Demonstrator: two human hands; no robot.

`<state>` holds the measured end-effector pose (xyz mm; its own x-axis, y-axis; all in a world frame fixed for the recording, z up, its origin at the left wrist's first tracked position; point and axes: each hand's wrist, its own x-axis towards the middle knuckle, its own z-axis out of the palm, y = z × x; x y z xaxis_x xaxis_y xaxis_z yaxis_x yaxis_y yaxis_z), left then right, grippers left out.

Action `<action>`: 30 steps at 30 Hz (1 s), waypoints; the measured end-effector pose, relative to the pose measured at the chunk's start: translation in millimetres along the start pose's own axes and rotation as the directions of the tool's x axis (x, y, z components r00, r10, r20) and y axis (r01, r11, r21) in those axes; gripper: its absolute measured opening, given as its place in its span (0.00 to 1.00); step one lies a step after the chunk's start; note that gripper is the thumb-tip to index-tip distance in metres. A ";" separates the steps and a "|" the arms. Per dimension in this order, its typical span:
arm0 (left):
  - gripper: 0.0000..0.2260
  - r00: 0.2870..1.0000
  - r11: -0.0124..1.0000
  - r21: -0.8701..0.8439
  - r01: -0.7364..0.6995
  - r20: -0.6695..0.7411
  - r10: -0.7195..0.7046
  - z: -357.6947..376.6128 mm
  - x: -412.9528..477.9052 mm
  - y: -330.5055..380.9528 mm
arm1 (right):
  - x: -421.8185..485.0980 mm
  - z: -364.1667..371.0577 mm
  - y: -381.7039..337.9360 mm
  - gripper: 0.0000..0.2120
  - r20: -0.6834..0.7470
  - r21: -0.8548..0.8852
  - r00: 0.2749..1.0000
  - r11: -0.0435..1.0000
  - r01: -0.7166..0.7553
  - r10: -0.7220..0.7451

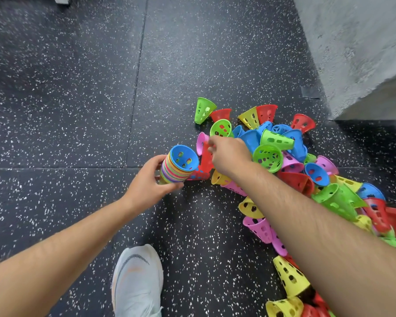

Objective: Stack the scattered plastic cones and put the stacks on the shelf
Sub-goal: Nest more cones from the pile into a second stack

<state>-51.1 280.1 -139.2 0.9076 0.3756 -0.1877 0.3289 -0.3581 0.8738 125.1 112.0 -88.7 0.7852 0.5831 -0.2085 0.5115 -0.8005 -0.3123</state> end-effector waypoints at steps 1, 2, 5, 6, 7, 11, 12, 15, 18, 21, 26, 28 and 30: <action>0.31 1.000 1.000 0.002 -0.002 0.002 0.002 0.8 -1.6 -1.7 | -4.0 -2.1 0.2 0.10 -0.005 0.018 1.000 1.000 0.004 -0.004; 0.31 1.000 1.000 0.006 -0.004 0.004 0.004 1.3 -3.2 -3.5 | -7.5 -5.0 0.5 0.10 -0.012 0.030 1.000 0.999 0.012 -0.011; 0.32 1.000 1.000 0.009 -0.004 0.001 0.004 1.4 -7.4 -7.0 | -17.5 -16.5 0.6 0.10 -0.105 0.070 0.994 0.997 0.044 -0.036; 0.32 1.000 1.000 0.010 -0.001 0.001 0.001 0.9 -8.6 -7.3 | -21.2 -20.7 0.2 0.09 -0.171 0.100 0.985 0.993 0.058 -0.040; 0.31 1.000 1.000 0.010 0.001 0.003 -0.001 0.4 -9.8 -7.4 | -24.9 -24.5 -0.4 0.09 -0.245 0.137 0.968 0.987 0.081 -0.046; 0.31 1.000 1.000 0.009 0.001 0.002 -0.001 -0.3 -12.2 -5.6 | -41.0 -32.7 -9.8 0.06 -0.460 0.302 0.885 0.926 0.228 -0.068; 0.31 1.000 1.000 0.009 -0.003 -0.003 0.003 -0.1 -11.8 -4.9 | -43.9 -32.4 -13.9 0.06 -0.475 0.334 0.878 0.910 0.246 -0.063; 0.31 1.000 1.000 0.000 -0.025 -0.019 0.025 0.9 -9.8 -1.8 | -48.8 -24.8 -26.6 0.06 -0.428 0.409 0.900 0.872 0.270 -0.078; 0.31 0.997 0.998 -0.010 -0.054 -0.047 0.054 -1.9 -5.9 1.0 | -51.8 -12.9 -34.8 0.08 -0.333 0.460 0.934 0.844 0.278 -0.126; 0.30 0.994 0.997 -0.011 -0.076 -0.074 0.075 -9.6 1.2 4.4 | -46.8 -8.2 -38.7 0.11 -0.317 0.458 0.932 0.832 0.312 -0.175; 0.32 0.993 0.997 -0.011 -0.070 -0.095 0.069 -21.9 27.3 10.0 | -10.3 -24.2 -37.2 0.15 -0.274 0.419 0.940 0.855 0.306 -0.203; 0.32 0.994 0.998 -0.020 -0.065 -0.094 0.063 -24.7 41.4 10.7 | 3.7 -31.5 -34.7 0.17 -0.266 0.427 0.932 0.837 0.342 -0.245; 0.31 0.994 0.998 -0.011 -0.061 -0.096 0.060 -25.4 55.3 10.9 | 19.0 -35.4 -32.6 0.17 -0.336 0.412 0.907 0.826 0.384 -0.254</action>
<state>-4.0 318.7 -128.6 0.8963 0.4339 -0.0913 0.2701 -0.3709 0.8885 135.6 144.3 -49.7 0.6994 0.6856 0.2018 0.5807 -0.3806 -0.7197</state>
